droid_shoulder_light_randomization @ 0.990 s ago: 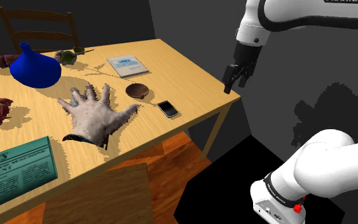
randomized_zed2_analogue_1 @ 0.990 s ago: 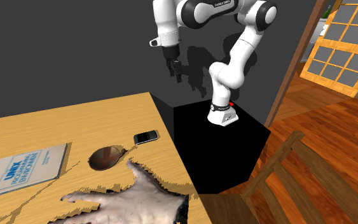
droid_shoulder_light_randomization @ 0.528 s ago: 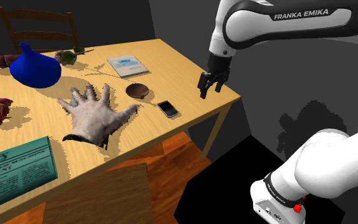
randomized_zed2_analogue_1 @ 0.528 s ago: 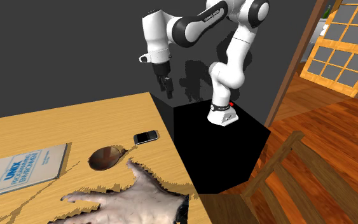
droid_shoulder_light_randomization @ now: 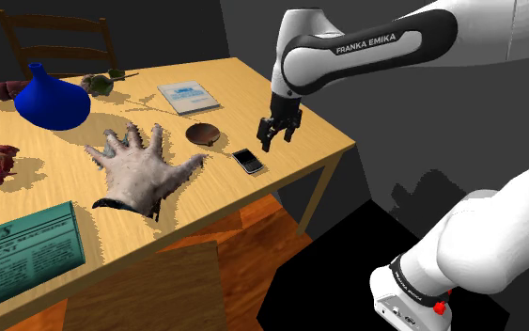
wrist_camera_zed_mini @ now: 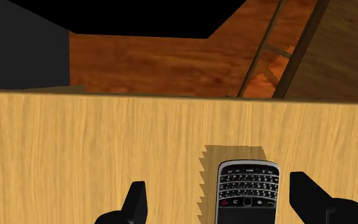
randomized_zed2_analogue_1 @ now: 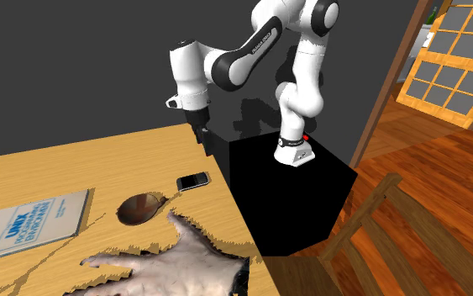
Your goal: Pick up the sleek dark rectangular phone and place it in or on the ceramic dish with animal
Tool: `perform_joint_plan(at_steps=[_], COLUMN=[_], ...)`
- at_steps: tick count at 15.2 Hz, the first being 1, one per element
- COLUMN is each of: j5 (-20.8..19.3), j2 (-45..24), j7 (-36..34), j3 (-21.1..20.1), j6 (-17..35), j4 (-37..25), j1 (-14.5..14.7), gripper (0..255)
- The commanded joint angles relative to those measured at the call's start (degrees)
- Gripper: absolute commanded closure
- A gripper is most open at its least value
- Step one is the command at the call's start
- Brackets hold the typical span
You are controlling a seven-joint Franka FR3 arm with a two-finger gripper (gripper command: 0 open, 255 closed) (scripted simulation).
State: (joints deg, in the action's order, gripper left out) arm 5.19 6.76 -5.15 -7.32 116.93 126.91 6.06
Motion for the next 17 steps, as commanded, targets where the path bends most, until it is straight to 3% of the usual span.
perform_joint_plan(at_steps=[1,7,17], j5=[-0.5,-2.7,-3.1], j2=[-4.1,-16.0,-19.0], j7=[-0.5,-2.4,-2.7], j3=[-0.6,-1.8,-1.8], j6=[2.2,7.1,12.4], j4=[-2.5,-11.0,-8.6], j1=[0.4,1.9,2.2], gripper=[0,0,0])
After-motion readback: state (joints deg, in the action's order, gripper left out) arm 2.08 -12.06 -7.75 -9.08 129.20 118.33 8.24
